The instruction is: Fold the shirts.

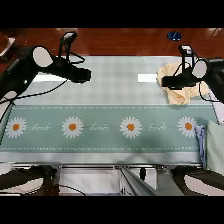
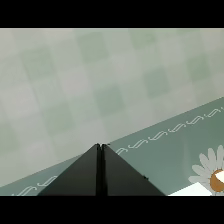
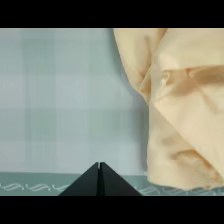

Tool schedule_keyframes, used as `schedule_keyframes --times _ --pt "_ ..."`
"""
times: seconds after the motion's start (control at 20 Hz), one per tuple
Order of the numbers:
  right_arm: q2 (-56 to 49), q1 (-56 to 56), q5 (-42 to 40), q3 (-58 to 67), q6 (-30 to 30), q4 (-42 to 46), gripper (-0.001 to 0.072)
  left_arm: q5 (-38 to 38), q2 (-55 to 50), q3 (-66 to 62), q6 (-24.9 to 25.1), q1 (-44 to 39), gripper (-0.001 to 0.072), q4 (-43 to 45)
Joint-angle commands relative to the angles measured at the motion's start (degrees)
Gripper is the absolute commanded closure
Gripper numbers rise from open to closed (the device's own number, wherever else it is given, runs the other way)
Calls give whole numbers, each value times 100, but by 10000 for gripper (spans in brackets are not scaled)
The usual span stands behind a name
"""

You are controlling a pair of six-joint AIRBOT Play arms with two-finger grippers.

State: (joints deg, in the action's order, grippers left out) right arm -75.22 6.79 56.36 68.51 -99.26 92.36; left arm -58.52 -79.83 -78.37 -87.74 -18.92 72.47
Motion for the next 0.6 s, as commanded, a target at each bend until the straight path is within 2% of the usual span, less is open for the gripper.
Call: schedule_keyframes --times 0.0,0.05,0.1,0.2,0.25,0.3,0.35,0.55 --pt "-4 -2 -1027 -2 -35 605 546 304 -107 -2 -2 -4 648 2" --pt "-42 -2 -1499 -2 -251 1224 292 365 -168 -4 -9 -2 425 2" --pt "-116 -35 -1891 -2 -498 1912 302 391 -247 -4 -57 -4 207 9" --pt "-411 -358 -2162 46 -1596 2896 301 350 -365 -4 4 9 197 26" --pt "-645 -656 -2011 133 -1958 2885 302 348 -396 -4 2 22 197 26" --pt "-883 -949 -1849 234 -2052 2649 302 389 -404 -4 2 42 197 28" --pt "-1137 -1252 -1703 354 -1969 2264 302 459 -402 -4 0 81 198 50" --pt "-1860 -2055 -1436 643 -675 361 303 555 -398 -4 -2 343 198 68"
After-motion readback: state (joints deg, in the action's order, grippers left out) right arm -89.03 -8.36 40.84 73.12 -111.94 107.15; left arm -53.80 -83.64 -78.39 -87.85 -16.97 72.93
